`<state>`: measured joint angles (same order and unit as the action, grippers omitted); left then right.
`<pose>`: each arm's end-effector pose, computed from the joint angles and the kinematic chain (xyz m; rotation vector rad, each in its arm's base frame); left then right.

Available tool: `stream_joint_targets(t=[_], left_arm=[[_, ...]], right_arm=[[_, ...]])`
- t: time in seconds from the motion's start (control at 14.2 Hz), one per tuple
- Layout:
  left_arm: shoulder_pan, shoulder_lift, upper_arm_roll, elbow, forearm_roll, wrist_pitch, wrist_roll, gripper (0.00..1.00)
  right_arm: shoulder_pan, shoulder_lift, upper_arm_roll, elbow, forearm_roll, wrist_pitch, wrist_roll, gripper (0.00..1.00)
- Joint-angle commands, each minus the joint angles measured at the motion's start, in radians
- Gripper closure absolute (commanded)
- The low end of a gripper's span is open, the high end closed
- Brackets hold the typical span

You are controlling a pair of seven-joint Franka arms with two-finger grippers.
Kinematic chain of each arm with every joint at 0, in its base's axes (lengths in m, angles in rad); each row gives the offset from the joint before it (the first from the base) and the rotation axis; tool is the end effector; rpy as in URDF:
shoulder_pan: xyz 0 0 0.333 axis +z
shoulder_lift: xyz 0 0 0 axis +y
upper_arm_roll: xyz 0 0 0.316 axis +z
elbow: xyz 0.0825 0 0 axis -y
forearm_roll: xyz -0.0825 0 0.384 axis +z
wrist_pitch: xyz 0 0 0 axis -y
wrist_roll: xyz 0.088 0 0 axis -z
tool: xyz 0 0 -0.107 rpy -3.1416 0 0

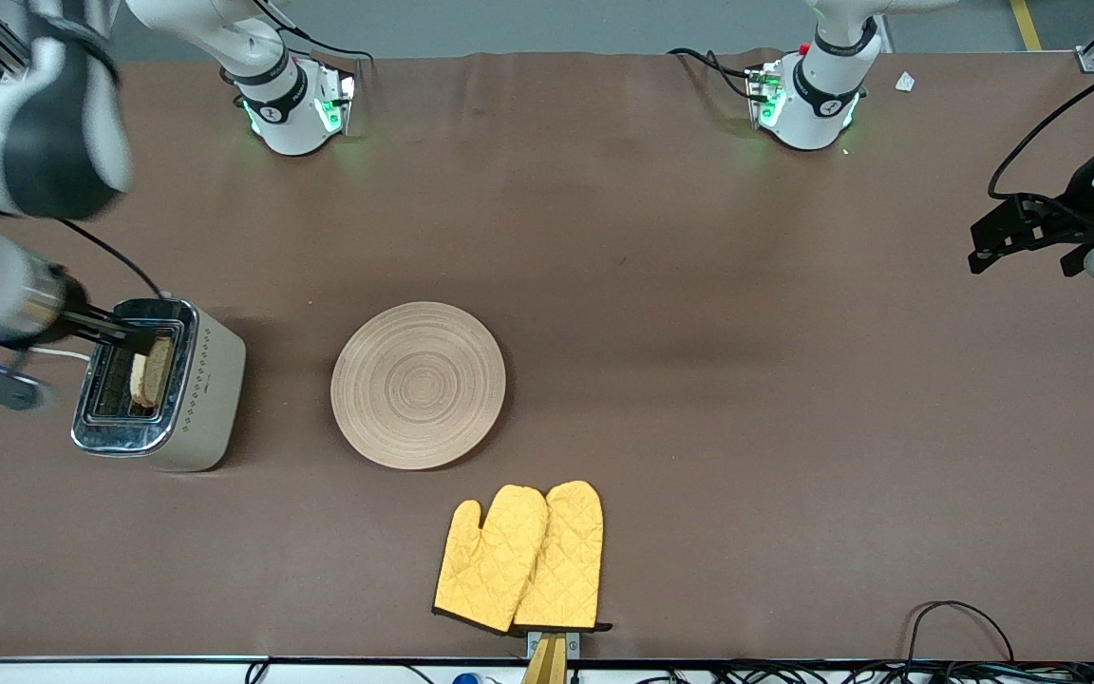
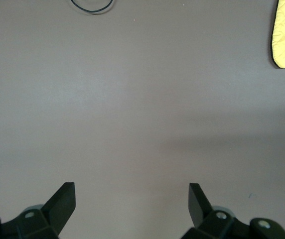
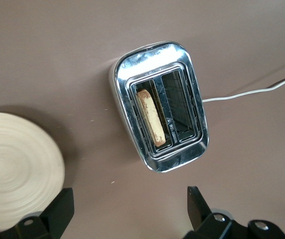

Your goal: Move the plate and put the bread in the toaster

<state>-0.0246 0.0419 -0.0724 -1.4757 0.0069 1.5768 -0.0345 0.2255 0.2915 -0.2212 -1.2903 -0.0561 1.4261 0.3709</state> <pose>0.5664 -0.0534 0.6465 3.1386 -0.0976 0.0933 0.6233 0.0170 0.5752 2.9407 -0.5446 -0.1850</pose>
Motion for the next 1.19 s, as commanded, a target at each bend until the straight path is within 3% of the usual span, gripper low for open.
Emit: stream_joint_targets(t=[0.0,0.21,0.28,0.42,1.12], left_arm=[[-0.001,0.007,0.002,0.020,-0.010,-0.015,-0.002,0.00],[0.000,0.007,0.003,0.018,-0.010,-0.015,-0.002,0.00],[0.000,0.007,0.003,0.018,-0.010,-0.014,-0.002,0.00],[0.000,0.007,0.003,0.018,-0.010,-0.014,-0.001,0.00],[-0.001,0.019,0.003,0.029,0.004,-0.014,-0.005,0.00]], right_arm=[[-0.078,-0.159,0.014,-0.105,0.088,0.007,-0.079,0.00],[-0.107,-0.383,0.013,-0.375,0.085,0.110,-0.189,0.00],[-0.129,-0.415,0.013,-0.435,0.085,0.155,-0.245,0.00],[-0.156,-0.413,0.014,-0.428,0.085,0.159,-0.320,0.00],[-0.143,-0.402,0.022,-0.392,0.075,0.166,-0.333,0.00]])
